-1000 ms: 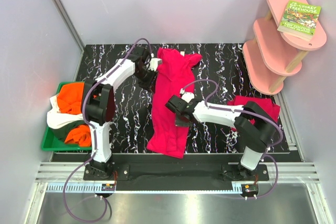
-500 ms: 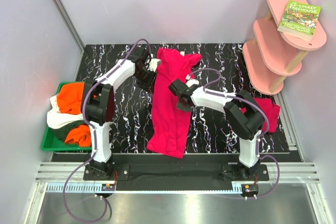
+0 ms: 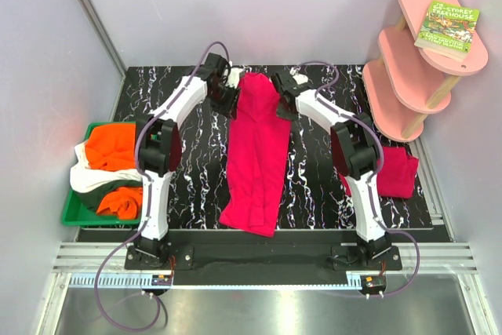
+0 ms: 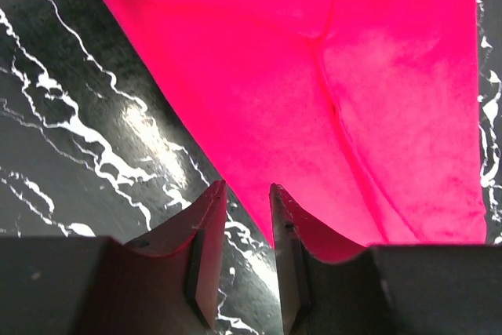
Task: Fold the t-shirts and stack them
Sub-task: Rotate the tshirt 90 degrees
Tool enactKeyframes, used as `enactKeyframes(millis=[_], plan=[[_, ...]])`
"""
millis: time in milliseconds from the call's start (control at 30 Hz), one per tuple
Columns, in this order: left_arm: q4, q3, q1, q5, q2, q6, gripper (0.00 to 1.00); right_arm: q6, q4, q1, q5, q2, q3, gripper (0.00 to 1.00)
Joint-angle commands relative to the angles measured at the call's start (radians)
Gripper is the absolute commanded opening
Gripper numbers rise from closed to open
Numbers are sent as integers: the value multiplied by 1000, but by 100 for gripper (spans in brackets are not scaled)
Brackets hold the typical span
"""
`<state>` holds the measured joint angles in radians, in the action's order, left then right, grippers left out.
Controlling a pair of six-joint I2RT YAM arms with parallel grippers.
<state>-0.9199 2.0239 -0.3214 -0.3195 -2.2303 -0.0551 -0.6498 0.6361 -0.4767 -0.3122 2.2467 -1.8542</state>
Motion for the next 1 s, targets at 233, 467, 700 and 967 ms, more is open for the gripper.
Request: enactKeyframes(millis=[233,467,700,967], plan=[[-60,30,4,-49,-146,-29,31,111,119,-5,90,157,-204,20],[-167,191,2,-67,-293,-29,31,98,201,38,117,257,-342,20],[-214,305,4,-58,-371,-14,31,93,349,115,177,419,-638,22],[-211,387,21,-39,-419,-5,34,102,409,182,297,576,-898,25]])
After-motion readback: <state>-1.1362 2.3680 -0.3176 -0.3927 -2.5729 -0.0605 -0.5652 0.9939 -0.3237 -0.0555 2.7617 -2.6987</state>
